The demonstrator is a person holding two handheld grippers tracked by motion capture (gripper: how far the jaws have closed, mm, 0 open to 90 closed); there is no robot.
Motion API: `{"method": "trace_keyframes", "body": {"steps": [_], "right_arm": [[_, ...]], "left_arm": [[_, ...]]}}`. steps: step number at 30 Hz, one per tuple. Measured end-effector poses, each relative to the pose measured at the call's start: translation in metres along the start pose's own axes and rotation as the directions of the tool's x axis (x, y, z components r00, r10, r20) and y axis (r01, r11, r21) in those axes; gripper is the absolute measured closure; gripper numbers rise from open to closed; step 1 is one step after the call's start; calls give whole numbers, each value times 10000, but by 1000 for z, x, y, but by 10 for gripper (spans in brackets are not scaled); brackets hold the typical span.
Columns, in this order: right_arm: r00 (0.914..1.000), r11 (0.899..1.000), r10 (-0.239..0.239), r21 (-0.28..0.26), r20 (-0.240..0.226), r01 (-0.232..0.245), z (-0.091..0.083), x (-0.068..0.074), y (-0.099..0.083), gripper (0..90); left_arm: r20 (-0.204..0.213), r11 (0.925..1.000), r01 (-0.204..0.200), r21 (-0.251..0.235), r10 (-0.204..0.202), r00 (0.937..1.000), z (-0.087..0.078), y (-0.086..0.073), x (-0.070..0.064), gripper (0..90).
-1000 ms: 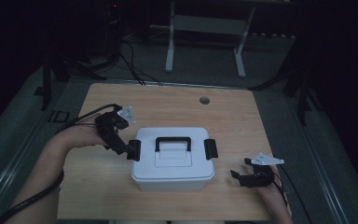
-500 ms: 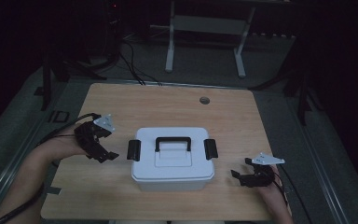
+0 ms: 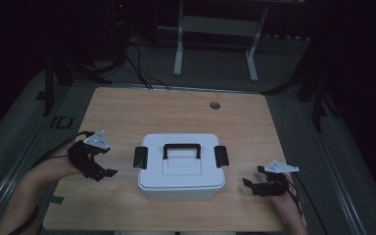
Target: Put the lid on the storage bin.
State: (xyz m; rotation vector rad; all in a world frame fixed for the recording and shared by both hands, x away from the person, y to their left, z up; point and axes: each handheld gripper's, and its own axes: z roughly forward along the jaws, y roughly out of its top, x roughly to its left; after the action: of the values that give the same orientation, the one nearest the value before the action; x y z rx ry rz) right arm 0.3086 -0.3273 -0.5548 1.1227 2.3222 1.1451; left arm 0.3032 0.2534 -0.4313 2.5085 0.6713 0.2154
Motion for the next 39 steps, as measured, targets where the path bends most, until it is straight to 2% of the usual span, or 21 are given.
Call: {"method": "trace_keyframes", "body": {"steps": [4,10,11,13,14,15,18,22,25,31,33,35,37,39], "right_arm": [[10000,10000,1,-5,-4,-1,0,0,0,139],[10000,10000,4,-23,2,-4,0,0,0,139],[10000,10000,9,-27,1,-9,0,0,0,138],[10000,10000,7,-31,1,-7,0,0,0,138],[10000,10000,-25,-27,6,25,0,0,0,138],[10000,10000,-33,-23,1,33,0,1,0,139],[10000,10000,-27,-11,-2,27,0,0,0,138],[10000,10000,-35,-25,-5,35,0,1,0,138],[10000,10000,-54,-33,-24,54,0,1,0,138],[10000,10000,-43,-78,46,43,0,1,0,138],[9999,9999,-22,-112,109,23,0,1,0,139],[9998,9999,-6,-169,193,9,-1,1,0,139],[9996,9997,63,-230,281,-57,-1,1,0,138],[9991,9994,143,-317,390,-131,-2,1,0,139]], "left_arm": [[-186,9998,160,-85,-162,9997,6,-13,0,137],[-85,9983,521,-257,-524,9986,21,-35,-1,138],[-252,9986,479,-222,-484,9985,24,-38,-1,137],[-290,9984,495,-270,-503,9983,26,-41,-1,137],[-223,9949,767,-658,-784,9967,30,-48,-3,137],[-223,9949,767,-658,-784,9967,30,-48,-3,138],[-599,9903,994,-970,-1055,9926,37,-59,-6,137],[-850,9829,1271,-1334,-1391,9866,43,-69,-8,137],[-889,9807,1392,-1372,-1521,9844,47,-74,-10,138],[-868,9697,1779,-1676,-1942,9771,60,-89,-17,137],[-1032,9681,1845,-1697,-2037,9736,64,-94,-18,128],[-1145,9634,2062,-1715,-2274,9671,67,-97,-18,124],[-1101,9531,2306,-1960,-2551,9606,67,-99,-19,120],[-1258,9484,2368,-2108,-2666,9556,67,-101,-20,118]]}}
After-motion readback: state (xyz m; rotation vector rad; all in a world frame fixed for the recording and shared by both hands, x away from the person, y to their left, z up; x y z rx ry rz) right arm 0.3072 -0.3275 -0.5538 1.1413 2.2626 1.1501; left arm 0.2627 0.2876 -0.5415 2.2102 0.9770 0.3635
